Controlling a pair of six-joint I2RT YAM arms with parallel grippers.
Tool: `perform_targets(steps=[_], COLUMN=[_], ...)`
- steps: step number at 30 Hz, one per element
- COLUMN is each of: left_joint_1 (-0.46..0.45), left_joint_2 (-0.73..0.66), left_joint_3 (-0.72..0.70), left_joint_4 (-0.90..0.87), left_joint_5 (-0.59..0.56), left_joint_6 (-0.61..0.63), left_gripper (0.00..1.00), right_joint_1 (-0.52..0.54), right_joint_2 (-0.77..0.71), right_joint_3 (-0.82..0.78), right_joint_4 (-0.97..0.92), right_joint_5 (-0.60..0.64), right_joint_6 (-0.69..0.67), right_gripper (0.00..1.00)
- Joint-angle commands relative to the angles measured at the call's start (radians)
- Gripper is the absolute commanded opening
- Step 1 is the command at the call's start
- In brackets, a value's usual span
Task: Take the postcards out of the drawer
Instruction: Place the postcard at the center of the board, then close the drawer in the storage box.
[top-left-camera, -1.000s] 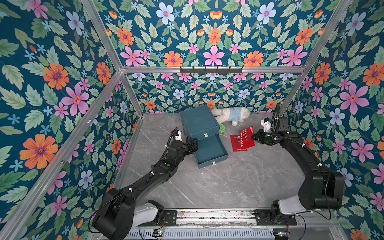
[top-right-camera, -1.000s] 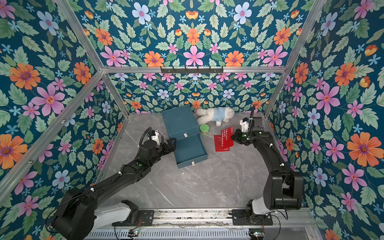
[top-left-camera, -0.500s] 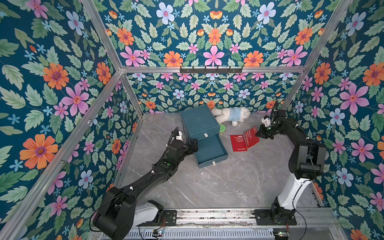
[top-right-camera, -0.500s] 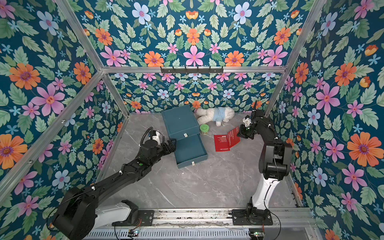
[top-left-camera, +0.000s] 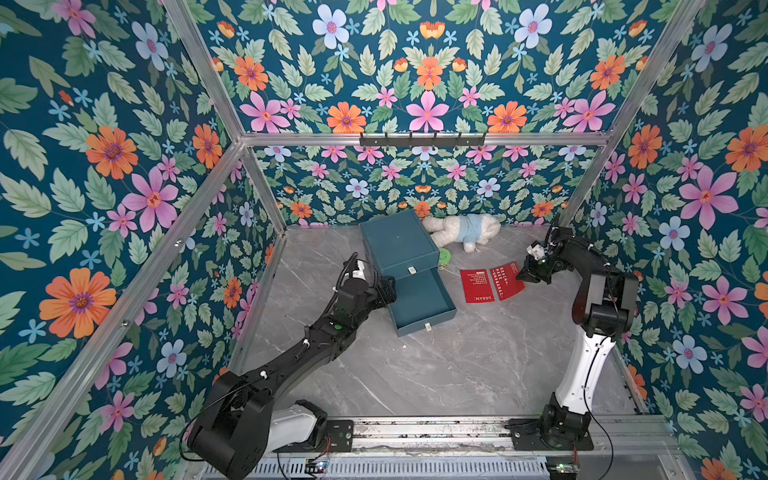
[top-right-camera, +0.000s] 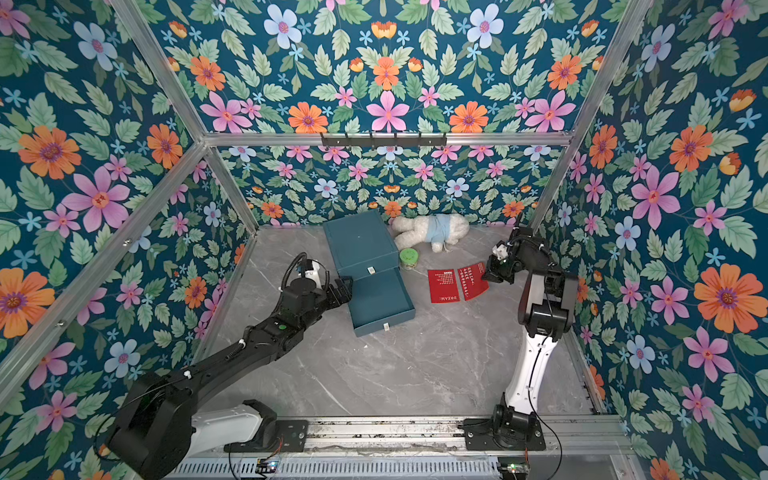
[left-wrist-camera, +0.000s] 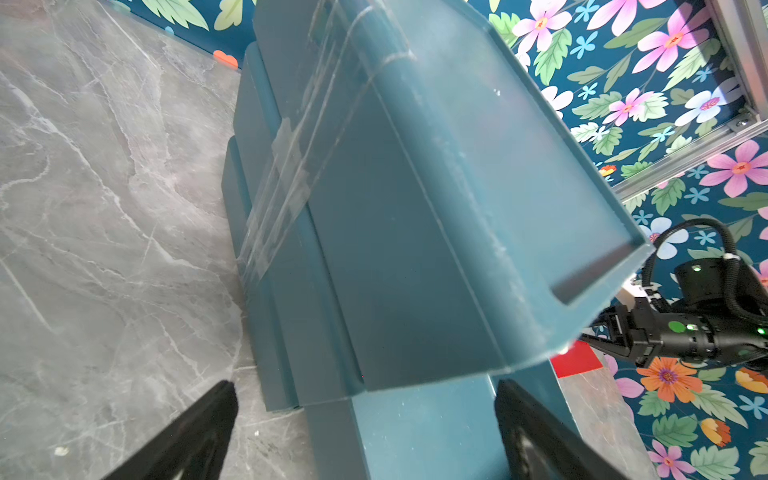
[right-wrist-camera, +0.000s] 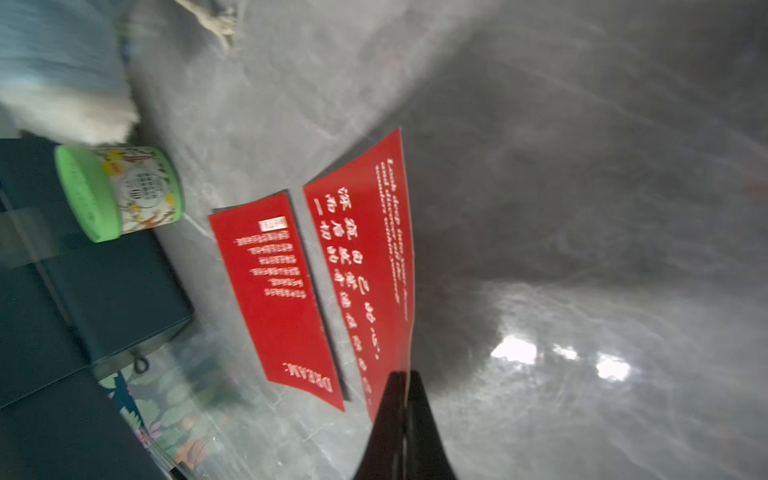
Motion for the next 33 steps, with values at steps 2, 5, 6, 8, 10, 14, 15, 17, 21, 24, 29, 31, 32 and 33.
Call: perform_targets(steps=[2,5,6,8,10,14,15,17,21,24,29,31,32,33], left_joint_1=[0.002,0.002,0.002,0.002,0.002,0.005,0.007,0.010,0.016,0.023,0.040,0.047,0.051,0.055], left_joint_2=[0.001,0.001,0.000,-0.003,-0.009,-0.016,-0.017,-0.020,-0.030,-0.039,-0.056,-0.064,-0.066,-0.067], left_joint_3=[0.014,0.026,0.028,0.033,0.033,0.037,0.041,0.045,0.050,0.059,0.063,0.062,0.062,0.062], left_joint_4=[-0.004,-0.014,-0.016,-0.022,-0.025,-0.033,-0.036,-0.041,-0.050,-0.069,-0.093,-0.100,-0.104,-0.108], left_joint_5=[-0.013,-0.013,-0.012,-0.017,-0.026,-0.043,-0.045,-0.047,-0.052,-0.065,-0.093,-0.101,-0.104,-0.108], left_joint_6=[0.017,0.023,0.026,0.030,0.037,0.052,0.057,0.061,0.077,0.094,0.101,0.095,0.093,0.090], left_gripper=[1.00,1.00,1.00,1.00,1.00,1.00,1.00,1.00,1.00,1.00,1.00,1.00,1.00,1.00], right_joint_1=[-0.001,-0.001,-0.002,0.000,0.000,0.022,0.038,0.075,0.177,0.255,0.422,0.496,0.526,0.555], right_joint_2=[0.020,0.020,0.016,-0.001,-0.031,-0.130,-0.155,-0.208,-0.339,-0.463,-0.675,-0.739,-0.761,-0.785], right_joint_3=[-0.007,-0.008,-0.007,-0.007,-0.011,-0.055,-0.069,-0.098,-0.224,-0.338,-0.509,-0.573,-0.595,-0.620], right_joint_4=[-0.032,-0.022,-0.021,-0.018,-0.014,0.015,0.019,0.027,0.089,0.145,0.201,0.224,0.224,0.230], right_joint_5=[0.108,0.167,0.194,0.263,0.310,0.364,0.371,0.378,0.387,0.359,0.394,0.376,0.376,0.361], right_joint_6=[-0.032,-0.020,-0.013,0.002,0.023,0.049,0.053,0.060,0.096,0.135,0.197,0.221,0.238,0.257], right_gripper=[0.13,0.24,0.27,0.31,0.33,0.37,0.38,0.39,0.39,0.41,0.44,0.44,0.44,0.44])
